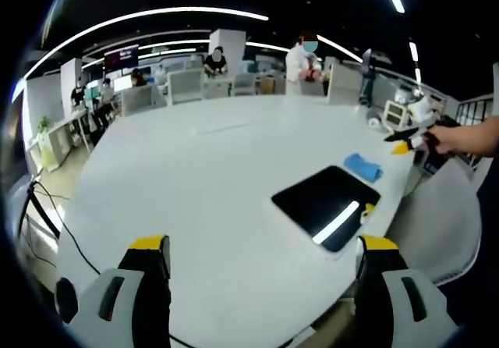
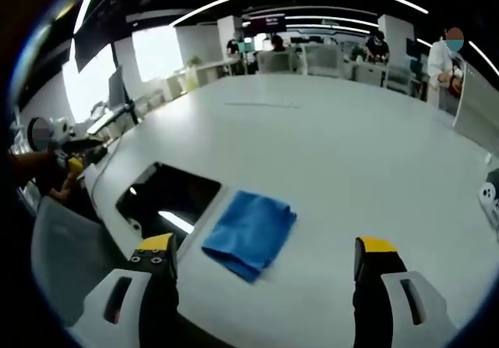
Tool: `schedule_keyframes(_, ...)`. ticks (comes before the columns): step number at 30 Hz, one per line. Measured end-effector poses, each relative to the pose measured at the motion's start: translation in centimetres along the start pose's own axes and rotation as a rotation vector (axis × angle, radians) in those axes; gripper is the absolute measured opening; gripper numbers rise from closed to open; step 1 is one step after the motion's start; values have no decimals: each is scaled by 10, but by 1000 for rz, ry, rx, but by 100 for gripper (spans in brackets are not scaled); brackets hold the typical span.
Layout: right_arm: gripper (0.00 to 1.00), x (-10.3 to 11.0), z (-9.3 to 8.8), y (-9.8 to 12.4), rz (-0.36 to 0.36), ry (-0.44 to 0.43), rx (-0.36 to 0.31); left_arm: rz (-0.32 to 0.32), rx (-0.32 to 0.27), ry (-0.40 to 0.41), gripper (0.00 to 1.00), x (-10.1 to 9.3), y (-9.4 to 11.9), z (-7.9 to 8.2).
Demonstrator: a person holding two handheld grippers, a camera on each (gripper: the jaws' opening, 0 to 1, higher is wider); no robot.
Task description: Wipe the mirror surface with the cleaning cloth until all visible marks leave the cleaned area.
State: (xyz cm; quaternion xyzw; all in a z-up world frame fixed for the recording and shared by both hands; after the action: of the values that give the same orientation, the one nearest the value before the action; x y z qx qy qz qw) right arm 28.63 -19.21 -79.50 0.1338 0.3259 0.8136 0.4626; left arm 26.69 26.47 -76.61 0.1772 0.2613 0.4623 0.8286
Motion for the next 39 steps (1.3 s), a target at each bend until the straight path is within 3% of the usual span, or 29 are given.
schedule_keyframes(9, 94, -9, 8, 0, 12, 28, -7, 36, -24, 25, 99, 7, 12, -6)
schedule_keyframes(23, 94, -9, 7, -3, 21, 31, 3, 29, -20, 3, 99, 6, 10, -3)
schedule_keyframes(26, 93, -8, 6, 0, 22, 26, 16, 26, -23, 0, 99, 7, 7, 1)
schedule_keyframes(29, 92, -8, 8, 3, 21, 12, 71, 20, -23, 0, 99, 4, 3, 2)
schedule_keyframes(35, 91, -6, 42, 5, 45, -45, 71, 6, -6, -5, 99, 0, -2, -3)
schedule_keyframes(39, 91, -2, 58, 3, 46, -52, 116, 2, -4, -9, 99, 0, -1, -2)
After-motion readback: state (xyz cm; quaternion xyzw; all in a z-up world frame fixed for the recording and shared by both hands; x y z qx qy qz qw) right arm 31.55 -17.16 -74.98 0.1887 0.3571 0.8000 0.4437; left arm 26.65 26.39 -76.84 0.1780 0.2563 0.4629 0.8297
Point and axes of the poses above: the point that each gripper's makers call its tool centre point, and the gripper's own axes: y roughly backward along the fingers, x roughly to its left, z roughly out of its top, the point moved 1 cm from there along y, roughly backward along the fingers, and after that the axes turned 12 degrees about y, right-handed, at the moved point
